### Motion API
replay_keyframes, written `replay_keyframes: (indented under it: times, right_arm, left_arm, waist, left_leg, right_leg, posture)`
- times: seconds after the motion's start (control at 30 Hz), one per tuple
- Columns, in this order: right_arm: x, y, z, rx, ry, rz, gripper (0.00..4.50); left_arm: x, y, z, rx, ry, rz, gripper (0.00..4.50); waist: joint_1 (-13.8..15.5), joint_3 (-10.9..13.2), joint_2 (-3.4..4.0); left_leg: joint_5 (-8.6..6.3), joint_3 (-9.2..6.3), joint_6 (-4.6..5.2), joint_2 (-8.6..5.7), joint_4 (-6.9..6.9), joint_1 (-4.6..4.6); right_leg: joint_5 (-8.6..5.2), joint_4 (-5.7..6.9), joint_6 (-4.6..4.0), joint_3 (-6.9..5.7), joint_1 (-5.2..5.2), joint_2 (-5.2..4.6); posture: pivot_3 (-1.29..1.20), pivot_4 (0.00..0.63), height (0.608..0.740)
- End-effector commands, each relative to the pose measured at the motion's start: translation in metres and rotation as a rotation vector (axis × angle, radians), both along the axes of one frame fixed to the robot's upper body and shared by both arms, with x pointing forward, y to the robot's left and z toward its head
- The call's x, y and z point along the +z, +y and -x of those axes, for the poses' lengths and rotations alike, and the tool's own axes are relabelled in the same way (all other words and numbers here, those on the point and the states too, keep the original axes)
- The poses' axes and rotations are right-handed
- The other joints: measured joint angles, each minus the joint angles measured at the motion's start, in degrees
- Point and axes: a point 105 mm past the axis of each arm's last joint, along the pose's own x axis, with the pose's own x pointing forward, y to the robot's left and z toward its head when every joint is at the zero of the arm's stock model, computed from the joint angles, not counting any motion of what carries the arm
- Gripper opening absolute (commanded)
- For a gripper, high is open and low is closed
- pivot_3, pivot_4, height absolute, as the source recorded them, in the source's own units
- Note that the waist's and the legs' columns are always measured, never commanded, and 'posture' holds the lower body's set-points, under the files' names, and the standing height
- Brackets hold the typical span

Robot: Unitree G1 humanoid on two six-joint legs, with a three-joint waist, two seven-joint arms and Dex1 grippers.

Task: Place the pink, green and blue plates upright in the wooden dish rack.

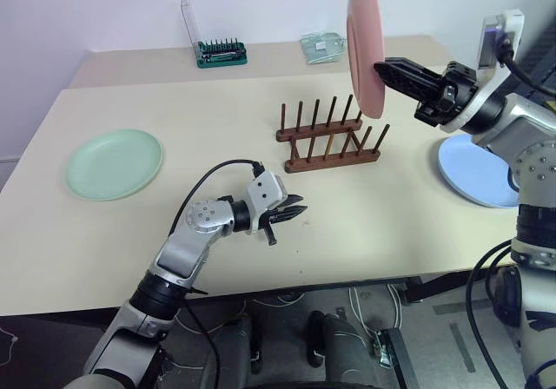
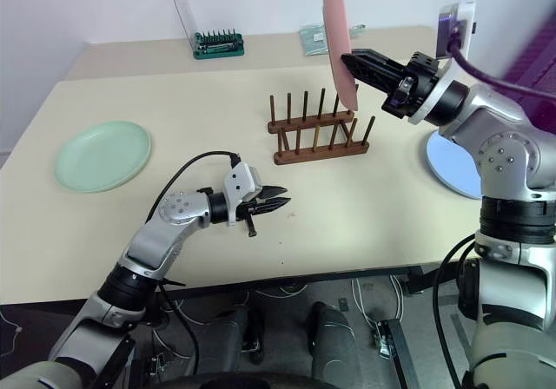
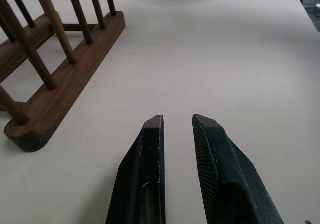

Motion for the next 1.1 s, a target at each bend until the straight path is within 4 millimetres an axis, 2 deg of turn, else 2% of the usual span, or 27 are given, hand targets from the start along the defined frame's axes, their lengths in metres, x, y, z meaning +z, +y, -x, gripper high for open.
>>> replay_keyframes:
  times: [0.03, 0.23, 0.6, 0.73, 0.87, 0.97, 1.1]
  right_arm:
    - [0.024, -0.01, 0.005, 0.035, -0.041, -0.077, 0.03]
    - [0.019, -0.014, -0.005, 0.057, 0.011, -0.064, 0.03]
    - [0.003, -0.023, -0.034, 0.039, 0.139, -0.077, 0.03]
    - [0.003, -0.028, -0.039, 0.044, 0.18, -0.135, 0.03]
    - [-0.008, -0.032, -0.046, 0.036, 0.255, -0.165, 0.03]
    - [-0.011, -0.031, -0.045, 0.053, 0.255, -0.14, 0.03]
    - [0.0, -0.024, -0.03, 0.155, 0.204, -0.126, 0.03]
  left_arm:
    - [0.012, -0.001, 0.001, -0.009, -0.039, 0.035, 0.88]
    - [0.012, -0.001, 0.002, -0.011, -0.037, 0.038, 0.88]
    - [0.012, -0.001, 0.003, -0.005, -0.034, 0.045, 0.88]
    - [0.011, -0.001, 0.004, -0.005, -0.035, 0.043, 0.88]
    - [0.011, -0.001, 0.004, -0.006, -0.033, 0.045, 0.88]
    - [0.011, -0.002, 0.004, -0.008, -0.035, 0.042, 0.88]
    - [0.012, -0.001, 0.003, -0.007, -0.035, 0.044, 0.88]
  waist:
    - [0.04, 0.0, 0.0]
    - [0.0, 0.0, 0.0]
    - [-0.04, 0.0, 0.01]
    - [-0.03, 0.01, 0.01]
    - [-0.05, 0.01, 0.01]
    - [-0.04, 0.01, 0.02]
    - [-0.09, 0.02, 0.04]
  left_leg:
    - [0.0, 0.0, 0.0, 0.0, -0.01, -0.03]
    - [0.0, 0.04, 0.02, 0.01, -0.01, -0.05]
    - [-0.01, 0.06, 0.02, 0.0, 0.0, -0.07]
    - [-0.01, 0.05, 0.02, 0.0, 0.0, -0.08]
    - [-0.01, 0.06, 0.02, 0.01, -0.01, -0.08]
    - [-0.01, 0.05, 0.02, 0.01, 0.0, -0.09]
    - [-0.01, 0.06, 0.02, 0.01, -0.01, -0.14]
  right_leg:
    - [0.0, 0.0, 0.0, -0.01, -0.02, 0.0]
    - [0.0, 0.0, 0.01, 0.01, -0.05, 0.01]
    - [0.01, 0.01, 0.01, 0.01, -0.08, 0.01]
    - [0.01, 0.0, 0.01, 0.01, -0.08, 0.01]
    - [0.0, 0.01, 0.01, 0.01, -0.09, 0.01]
    - [0.01, 0.0, 0.01, 0.01, -0.08, 0.0]
    - [0.01, 0.02, 0.01, 0.01, -0.15, 0.01]
  posture:
    - [0.0, 0.15, 0.73]
    - [0.0, 0.15, 0.73]
    - [0.0, 0.15, 0.73]
    - [0.0, 0.15, 0.73]
    - [0.0, 0.15, 0.73]
    - [0.0, 0.15, 0.73]
    - [0.0, 0.15, 0.73]
